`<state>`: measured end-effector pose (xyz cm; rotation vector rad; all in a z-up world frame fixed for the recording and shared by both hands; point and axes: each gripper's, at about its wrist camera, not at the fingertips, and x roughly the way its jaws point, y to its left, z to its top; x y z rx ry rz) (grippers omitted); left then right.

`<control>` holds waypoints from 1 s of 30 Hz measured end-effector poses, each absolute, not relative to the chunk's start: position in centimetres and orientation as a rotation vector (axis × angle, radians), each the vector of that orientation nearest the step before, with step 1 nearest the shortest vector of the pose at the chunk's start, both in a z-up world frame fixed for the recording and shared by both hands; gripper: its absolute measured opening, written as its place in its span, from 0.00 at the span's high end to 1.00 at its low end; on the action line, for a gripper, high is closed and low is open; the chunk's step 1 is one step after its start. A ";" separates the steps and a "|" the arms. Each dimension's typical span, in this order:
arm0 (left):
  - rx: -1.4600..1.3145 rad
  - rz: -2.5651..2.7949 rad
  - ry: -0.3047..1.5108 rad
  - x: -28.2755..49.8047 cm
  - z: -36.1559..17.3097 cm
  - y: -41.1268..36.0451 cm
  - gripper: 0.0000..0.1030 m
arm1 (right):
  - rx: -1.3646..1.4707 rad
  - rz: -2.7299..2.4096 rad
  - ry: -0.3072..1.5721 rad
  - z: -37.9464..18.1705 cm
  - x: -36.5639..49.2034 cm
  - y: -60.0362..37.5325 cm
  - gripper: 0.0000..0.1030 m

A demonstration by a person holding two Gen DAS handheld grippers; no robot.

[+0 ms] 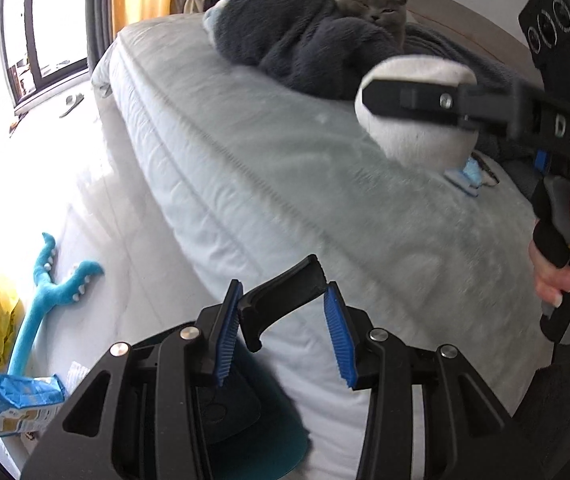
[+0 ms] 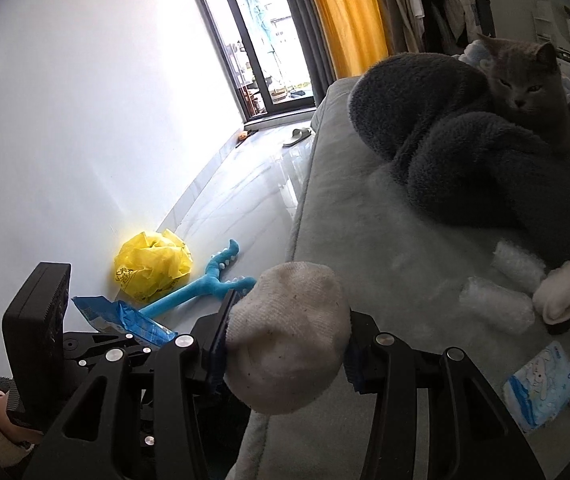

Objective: Collect trash
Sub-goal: 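Lift the white sock with the right tool and carry it over the bin, then lower the white sock into the bin and open the right tool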

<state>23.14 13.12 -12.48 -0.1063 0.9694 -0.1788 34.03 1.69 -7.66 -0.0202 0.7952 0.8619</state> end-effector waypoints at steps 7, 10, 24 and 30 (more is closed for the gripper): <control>-0.113 -0.146 1.052 22.3 -14.3 15.7 0.57 | -0.043 0.915 0.817 -8.2 32.5 5.6 0.54; -0.138 -0.140 1.100 21.8 -15.6 17.1 0.57 | -0.040 0.938 0.833 -8.4 32.1 7.3 0.54; -0.217 -0.072 1.309 19.0 -21.9 22.3 0.56 | -0.126 0.958 0.940 -11.5 30.6 13.4 0.54; -0.206 -0.048 1.351 18.0 -22.9 23.4 0.47 | -0.158 0.964 0.979 -12.9 30.2 15.5 0.54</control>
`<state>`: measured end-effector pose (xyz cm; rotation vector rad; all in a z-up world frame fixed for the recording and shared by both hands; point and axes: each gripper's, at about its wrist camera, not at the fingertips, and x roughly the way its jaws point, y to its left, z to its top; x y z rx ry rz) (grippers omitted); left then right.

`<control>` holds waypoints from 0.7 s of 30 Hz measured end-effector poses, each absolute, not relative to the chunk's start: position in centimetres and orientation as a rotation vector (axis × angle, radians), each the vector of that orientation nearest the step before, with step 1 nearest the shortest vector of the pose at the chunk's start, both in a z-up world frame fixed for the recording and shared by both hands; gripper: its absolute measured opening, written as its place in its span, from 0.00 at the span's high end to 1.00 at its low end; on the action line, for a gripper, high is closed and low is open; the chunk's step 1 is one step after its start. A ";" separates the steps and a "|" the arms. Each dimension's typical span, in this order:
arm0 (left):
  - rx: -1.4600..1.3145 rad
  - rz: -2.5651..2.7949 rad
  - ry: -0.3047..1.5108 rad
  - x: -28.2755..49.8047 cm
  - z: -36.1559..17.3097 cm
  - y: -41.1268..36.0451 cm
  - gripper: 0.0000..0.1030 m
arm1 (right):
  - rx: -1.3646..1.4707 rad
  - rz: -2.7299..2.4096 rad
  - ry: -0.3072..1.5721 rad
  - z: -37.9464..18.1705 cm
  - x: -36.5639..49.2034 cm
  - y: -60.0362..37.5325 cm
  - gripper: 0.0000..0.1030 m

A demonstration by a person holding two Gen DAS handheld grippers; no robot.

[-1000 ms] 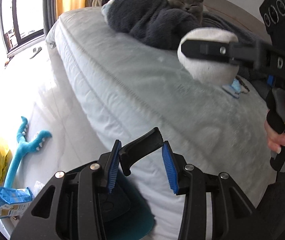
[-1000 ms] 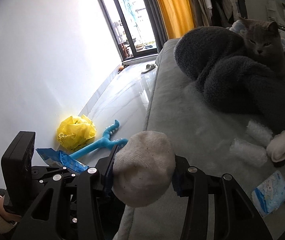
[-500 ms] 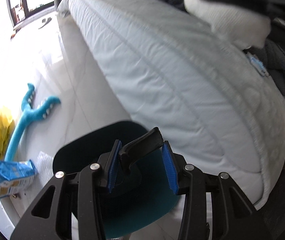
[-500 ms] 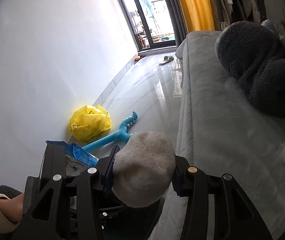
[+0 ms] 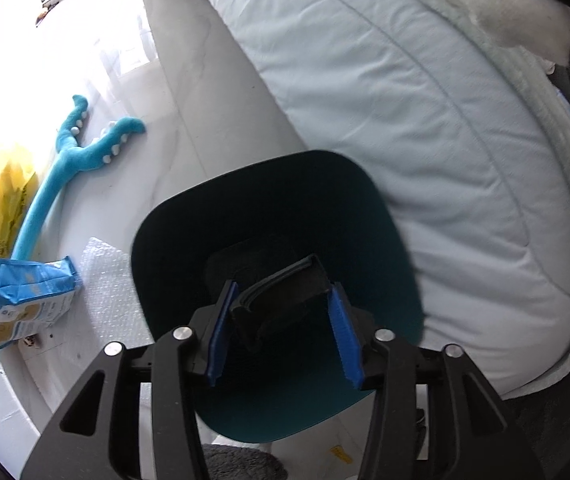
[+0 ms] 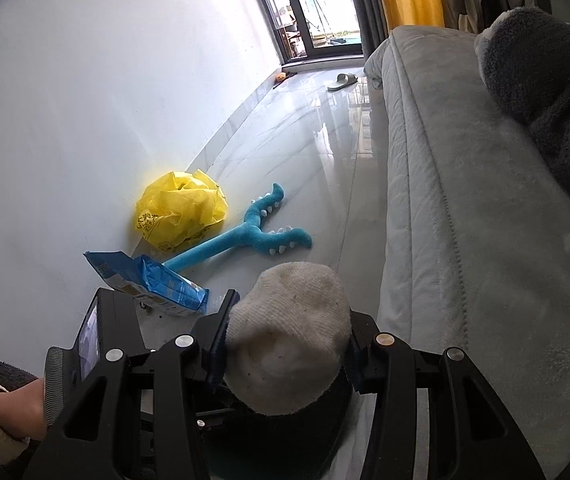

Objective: Collect trash
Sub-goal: 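Lower the white sock into the bin and open the right tool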

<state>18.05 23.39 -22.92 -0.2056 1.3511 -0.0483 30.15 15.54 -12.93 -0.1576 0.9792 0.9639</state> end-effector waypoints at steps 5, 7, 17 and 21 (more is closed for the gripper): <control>-0.206 -0.026 1.322 17.3 -22.4 24.5 0.34 | -0.201 0.965 1.025 -14.8 29.7 17.6 0.54; -0.222 -0.016 1.304 17.0 -22.0 25.2 0.31 | -0.217 0.964 1.043 -15.5 29.7 18.2 0.54; -0.256 0.056 1.093 15.5 -18.2 28.5 0.29 | -0.302 0.954 1.136 -19.5 28.8 20.7 0.54; -0.243 0.080 1.013 15.2 -16.5 29.3 0.29 | -0.346 0.957 1.167 -21.2 28.0 21.7 0.54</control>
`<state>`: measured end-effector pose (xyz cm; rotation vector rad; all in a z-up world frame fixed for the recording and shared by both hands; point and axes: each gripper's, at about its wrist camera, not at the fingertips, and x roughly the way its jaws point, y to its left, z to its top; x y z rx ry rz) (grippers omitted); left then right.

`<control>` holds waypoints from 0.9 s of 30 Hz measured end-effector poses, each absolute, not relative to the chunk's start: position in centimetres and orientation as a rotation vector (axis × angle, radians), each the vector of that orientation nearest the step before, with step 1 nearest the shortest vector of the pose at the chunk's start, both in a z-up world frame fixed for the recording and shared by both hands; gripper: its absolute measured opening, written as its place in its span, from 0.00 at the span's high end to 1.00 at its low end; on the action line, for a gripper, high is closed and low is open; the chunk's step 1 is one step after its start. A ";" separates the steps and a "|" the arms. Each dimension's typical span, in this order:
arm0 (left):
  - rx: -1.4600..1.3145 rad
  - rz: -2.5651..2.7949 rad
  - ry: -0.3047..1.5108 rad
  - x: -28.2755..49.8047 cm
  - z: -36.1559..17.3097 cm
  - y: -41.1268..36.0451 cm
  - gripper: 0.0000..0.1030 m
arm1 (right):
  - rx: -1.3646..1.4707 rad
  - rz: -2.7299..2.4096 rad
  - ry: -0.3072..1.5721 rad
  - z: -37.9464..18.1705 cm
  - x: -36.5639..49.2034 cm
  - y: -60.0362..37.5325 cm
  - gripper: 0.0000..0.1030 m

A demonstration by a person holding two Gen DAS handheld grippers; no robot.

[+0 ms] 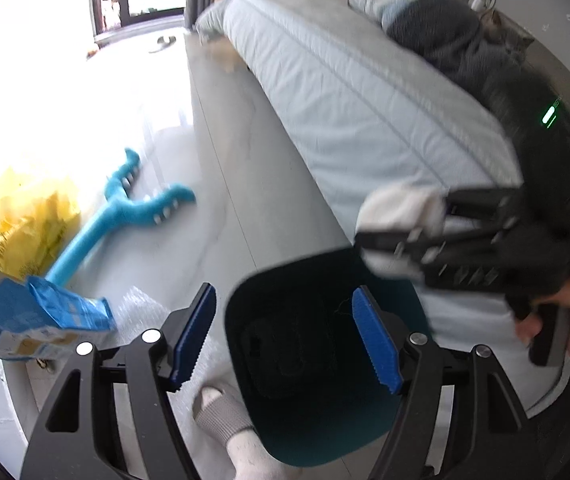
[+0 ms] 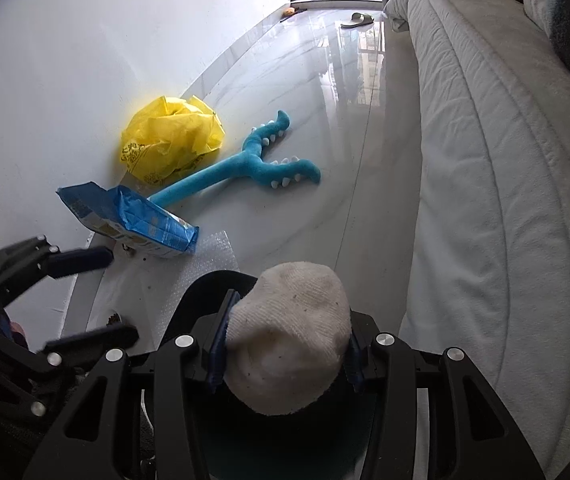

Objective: Collect trash
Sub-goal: 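Lower the white sock into the bin and open the right tool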

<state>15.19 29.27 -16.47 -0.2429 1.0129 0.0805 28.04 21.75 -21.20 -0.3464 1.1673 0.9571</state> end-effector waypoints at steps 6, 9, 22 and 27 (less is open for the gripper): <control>-0.219 0.147 0.917 14.7 -14.1 30.4 0.29 | -0.395 0.956 1.209 -23.1 27.5 22.5 0.54; -0.227 0.170 0.872 14.5 -12.9 31.0 0.29 | -0.422 0.952 1.230 -24.0 27.3 22.7 0.54; -0.191 0.132 0.708 13.5 -7.9 30.8 0.24 | -0.549 0.962 1.321 -27.6 25.0 24.1 0.52; -0.198 0.119 0.645 13.2 -6.2 30.4 0.22 | -0.590 0.952 1.349 -28.5 24.2 24.4 0.48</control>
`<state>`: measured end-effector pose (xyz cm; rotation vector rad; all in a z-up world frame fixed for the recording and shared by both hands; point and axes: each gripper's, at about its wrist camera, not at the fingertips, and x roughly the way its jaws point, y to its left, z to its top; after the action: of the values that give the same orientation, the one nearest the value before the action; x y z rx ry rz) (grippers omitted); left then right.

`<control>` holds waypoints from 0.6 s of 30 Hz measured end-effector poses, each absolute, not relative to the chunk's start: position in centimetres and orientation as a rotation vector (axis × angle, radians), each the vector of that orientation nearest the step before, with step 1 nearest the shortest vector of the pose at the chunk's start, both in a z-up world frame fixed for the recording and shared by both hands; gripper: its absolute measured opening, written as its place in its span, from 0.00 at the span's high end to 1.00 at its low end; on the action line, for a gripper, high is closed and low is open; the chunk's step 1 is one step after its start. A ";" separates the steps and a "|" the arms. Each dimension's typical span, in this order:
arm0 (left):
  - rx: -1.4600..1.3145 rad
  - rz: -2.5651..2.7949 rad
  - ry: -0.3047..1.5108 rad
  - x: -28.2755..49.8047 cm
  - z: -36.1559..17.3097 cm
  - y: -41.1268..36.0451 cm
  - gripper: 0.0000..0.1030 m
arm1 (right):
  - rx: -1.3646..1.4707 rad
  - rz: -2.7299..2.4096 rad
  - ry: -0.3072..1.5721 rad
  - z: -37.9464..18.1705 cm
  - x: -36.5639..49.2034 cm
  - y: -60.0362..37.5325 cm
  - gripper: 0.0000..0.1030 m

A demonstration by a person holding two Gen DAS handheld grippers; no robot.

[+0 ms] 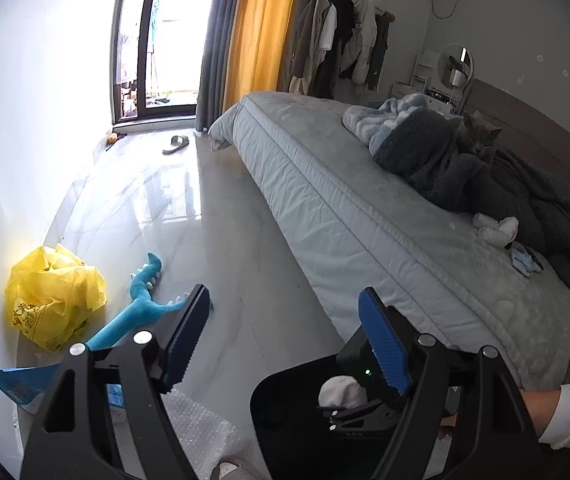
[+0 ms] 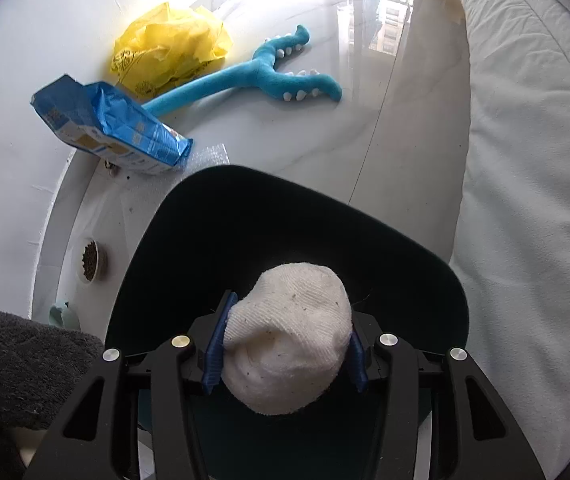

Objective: Collect trash
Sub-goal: 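Lower the white sock into the bin and open the right tool, then move the right tool back to the bed toward the black snack bag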

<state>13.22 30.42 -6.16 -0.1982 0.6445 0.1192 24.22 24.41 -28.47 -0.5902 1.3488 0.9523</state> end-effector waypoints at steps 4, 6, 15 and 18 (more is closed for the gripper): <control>-0.186 0.128 0.604 12.8 -4.8 30.2 0.18 | -0.616 0.946 1.392 -29.2 23.9 24.1 0.39; -0.191 0.130 0.584 12.8 -4.3 30.2 0.17 | -0.616 0.946 1.393 -29.0 23.8 23.9 0.34; -0.156 0.148 0.516 13.1 -2.5 28.9 0.17 | -0.518 1.000 1.309 -24.6 23.8 22.7 0.31; -0.165 0.149 0.500 13.5 -1.9 28.3 0.17 | -0.465 1.017 1.270 -22.6 24.1 22.0 0.31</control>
<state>13.52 28.35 -1.92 -0.1648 0.5001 0.1492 24.09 22.02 -22.61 -0.4653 1.2698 1.0174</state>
